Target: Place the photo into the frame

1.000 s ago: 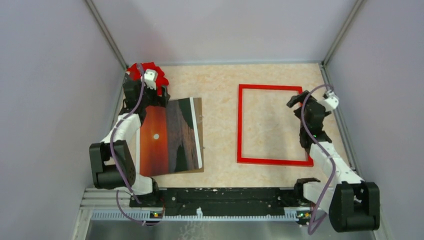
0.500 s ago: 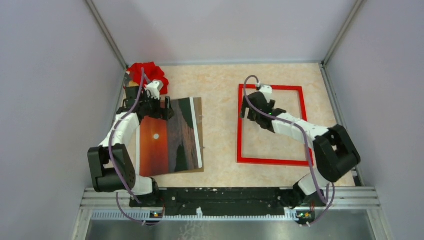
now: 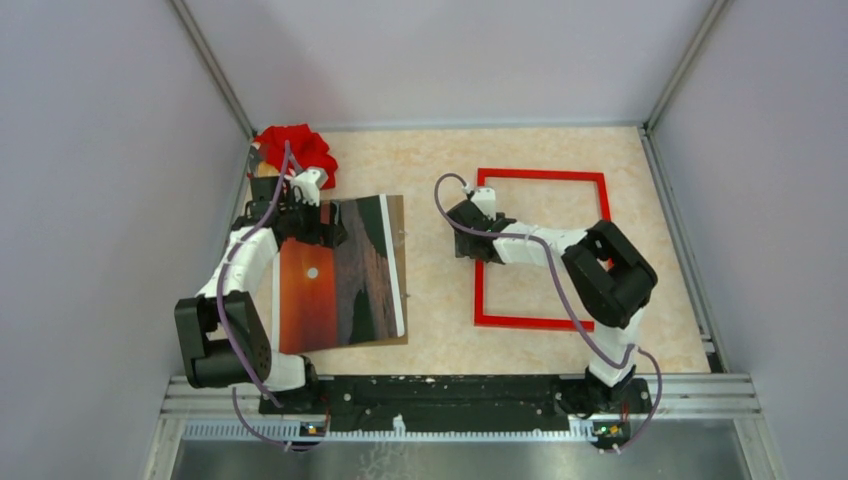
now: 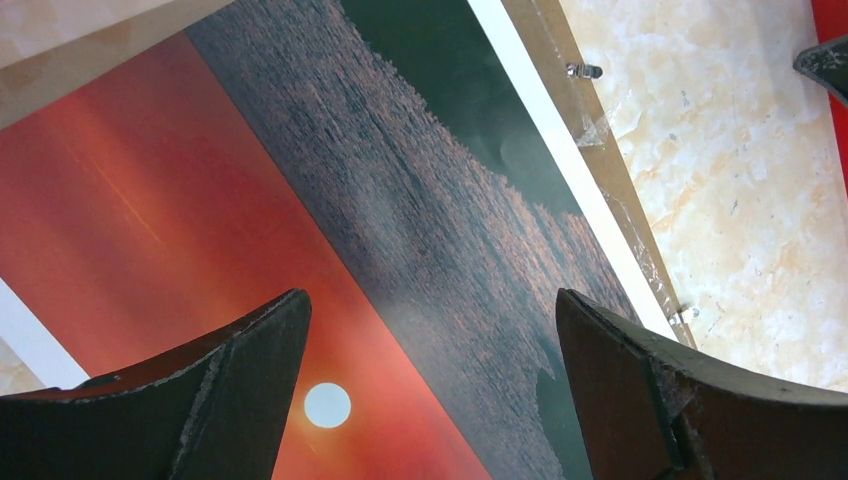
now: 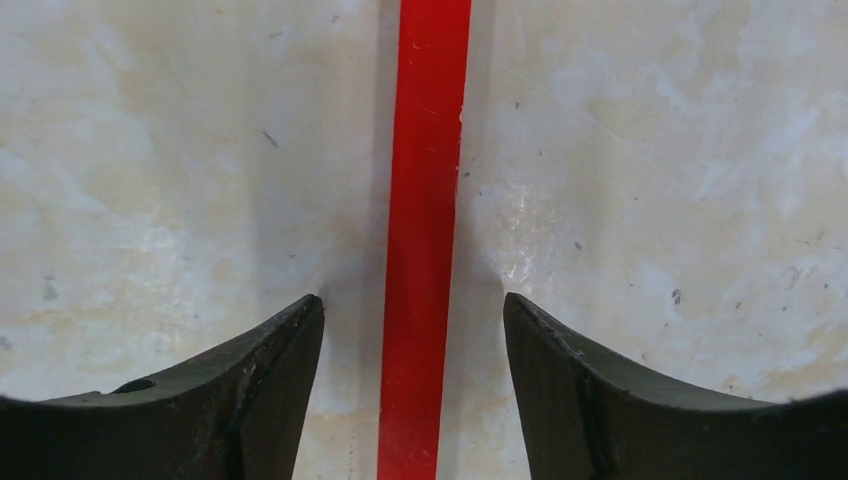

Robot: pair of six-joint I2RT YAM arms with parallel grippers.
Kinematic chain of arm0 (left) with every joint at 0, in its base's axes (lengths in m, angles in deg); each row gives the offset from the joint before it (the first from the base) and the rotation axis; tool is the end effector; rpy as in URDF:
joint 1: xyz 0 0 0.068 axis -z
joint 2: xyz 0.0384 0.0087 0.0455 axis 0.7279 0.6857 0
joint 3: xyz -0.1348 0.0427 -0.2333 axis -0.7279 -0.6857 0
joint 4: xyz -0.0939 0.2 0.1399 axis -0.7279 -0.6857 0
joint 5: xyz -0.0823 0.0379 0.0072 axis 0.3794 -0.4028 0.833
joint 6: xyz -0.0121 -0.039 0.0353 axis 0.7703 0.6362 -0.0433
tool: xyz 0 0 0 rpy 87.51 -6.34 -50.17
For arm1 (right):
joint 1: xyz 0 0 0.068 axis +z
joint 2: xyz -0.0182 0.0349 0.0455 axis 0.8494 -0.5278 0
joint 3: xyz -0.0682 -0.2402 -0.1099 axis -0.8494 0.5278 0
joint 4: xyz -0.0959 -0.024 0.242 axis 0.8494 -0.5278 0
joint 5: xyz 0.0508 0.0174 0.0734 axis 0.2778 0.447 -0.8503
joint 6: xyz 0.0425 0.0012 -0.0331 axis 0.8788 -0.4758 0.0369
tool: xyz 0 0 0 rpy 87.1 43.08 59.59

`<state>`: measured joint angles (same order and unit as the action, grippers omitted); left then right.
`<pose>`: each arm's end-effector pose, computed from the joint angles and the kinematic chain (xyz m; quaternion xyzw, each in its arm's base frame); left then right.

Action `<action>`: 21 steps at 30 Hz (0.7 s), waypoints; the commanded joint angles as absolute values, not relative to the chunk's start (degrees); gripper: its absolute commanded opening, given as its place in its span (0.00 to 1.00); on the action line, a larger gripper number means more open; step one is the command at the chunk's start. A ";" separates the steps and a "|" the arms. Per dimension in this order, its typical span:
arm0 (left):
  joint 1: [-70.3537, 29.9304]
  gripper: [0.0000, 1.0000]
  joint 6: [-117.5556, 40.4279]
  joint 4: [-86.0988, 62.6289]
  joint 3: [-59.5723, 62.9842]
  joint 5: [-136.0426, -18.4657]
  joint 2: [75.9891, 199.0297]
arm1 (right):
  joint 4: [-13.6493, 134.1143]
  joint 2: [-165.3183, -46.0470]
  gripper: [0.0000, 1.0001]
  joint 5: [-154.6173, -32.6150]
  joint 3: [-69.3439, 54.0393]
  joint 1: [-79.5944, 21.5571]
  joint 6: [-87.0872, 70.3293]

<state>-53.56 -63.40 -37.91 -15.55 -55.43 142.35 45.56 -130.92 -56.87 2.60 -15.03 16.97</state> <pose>0.2907 0.0169 0.2434 0.1406 0.8993 -0.1813 0.3723 0.2872 0.2450 0.1644 -0.0157 0.9289 -0.0186 0.3696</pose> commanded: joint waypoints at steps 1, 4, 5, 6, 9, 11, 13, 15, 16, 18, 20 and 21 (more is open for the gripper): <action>-53.90 0.99 -64.45 -39.72 -14.02 -55.96 140.88 | 44.20 -133.62 0.65 -54.10 0.53 -14.24 18.70; -53.86 0.99 -64.56 -39.85 -13.65 -56.26 140.85 | 44.30 -134.99 0.58 -54.06 0.97 -14.03 19.18; -53.93 0.99 -64.46 -39.85 -13.54 -56.40 140.80 | 44.21 -135.42 0.54 -54.20 1.00 -13.94 19.46; -53.98 0.99 -64.39 -39.99 -13.33 -56.40 140.77 | 44.22 -135.74 0.48 -54.43 0.93 -13.79 19.61; -53.94 0.99 -63.98 -40.36 -12.60 -57.19 140.86 | 44.27 -135.93 0.32 -54.48 0.48 -12.82 19.83; -53.91 0.99 -63.94 -40.49 -12.31 -57.94 140.94 | 43.46 -135.36 0.24 -54.27 -0.81 -12.18 19.70; -53.93 0.99 -63.96 -40.58 -12.13 -58.53 140.87 | 41.74 -134.15 0.16 -54.42 -3.08 -11.66 19.64; -53.90 0.99 -64.24 -40.91 -11.98 -58.64 140.76 | 39.31 -132.29 0.07 -55.35 -6.22 -11.44 19.69; -53.85 0.99 -64.29 -40.92 -11.93 -58.66 140.79 | 38.24 -131.22 0.04 -56.21 -7.89 -11.39 19.74; -53.93 0.99 -64.71 -40.99 -11.93 -57.99 140.64 | 36.24 -128.15 0.00 -58.79 -11.04 -11.43 19.94; -53.89 0.99 -65.10 -41.04 -11.74 -56.66 140.32 | 35.09 -125.84 0.00 -61.52 -13.98 -11.34 19.97; -53.85 0.99 -65.41 -41.08 -11.55 -55.69 140.14 | 34.67 -124.21 0.00 -63.05 -15.37 -11.38 20.09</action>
<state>-53.74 -64.01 -40.73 -14.06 -57.88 142.35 37.01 -133.13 -58.77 -7.37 -12.15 20.62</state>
